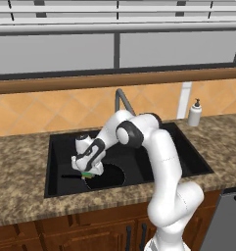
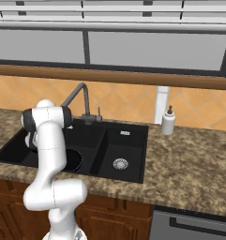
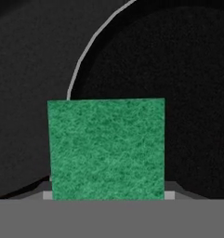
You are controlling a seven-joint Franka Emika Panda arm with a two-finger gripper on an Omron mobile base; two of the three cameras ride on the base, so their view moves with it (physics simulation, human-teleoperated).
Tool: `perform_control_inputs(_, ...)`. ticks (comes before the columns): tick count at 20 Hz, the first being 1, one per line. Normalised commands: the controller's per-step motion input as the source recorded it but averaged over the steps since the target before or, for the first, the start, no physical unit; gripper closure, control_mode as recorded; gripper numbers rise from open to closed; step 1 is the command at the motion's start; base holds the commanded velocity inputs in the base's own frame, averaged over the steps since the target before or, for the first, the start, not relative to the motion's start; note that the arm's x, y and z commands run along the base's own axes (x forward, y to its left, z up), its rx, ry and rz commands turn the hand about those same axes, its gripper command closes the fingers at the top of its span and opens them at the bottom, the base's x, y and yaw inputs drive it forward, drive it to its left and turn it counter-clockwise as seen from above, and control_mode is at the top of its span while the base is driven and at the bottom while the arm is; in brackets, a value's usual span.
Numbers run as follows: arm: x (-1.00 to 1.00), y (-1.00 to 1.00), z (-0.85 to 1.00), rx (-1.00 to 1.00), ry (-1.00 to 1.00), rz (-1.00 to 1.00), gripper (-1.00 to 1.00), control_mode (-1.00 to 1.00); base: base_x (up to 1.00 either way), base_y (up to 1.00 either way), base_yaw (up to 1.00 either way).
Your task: Pick the pan and sponge and place them into the sink. Then turn on the water.
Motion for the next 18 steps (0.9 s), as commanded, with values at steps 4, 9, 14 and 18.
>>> perform_control_inputs(4, 0.0, 0.0, 0.02, 0.02, -0.15, 0.06, -1.0, -1.0, 0.0, 0.0, 0.0)
perform_control_inputs(9, -0.06, 0.0, 0.38, 0.05, -0.16, 0.04, -1.0, -1.0, 0.0, 0.0, 0.0)
perform_control_inputs(14, -0.56, -0.05, 0.77, 0.05, -0.06, 0.02, -1.0, -1.0, 0.0, 0.0, 0.0)
perform_control_inputs(18, -0.62, -0.26, 0.99, 0.05, 0.0, 0.04, -1.0, -1.0, 0.0, 0.0, 0.0)
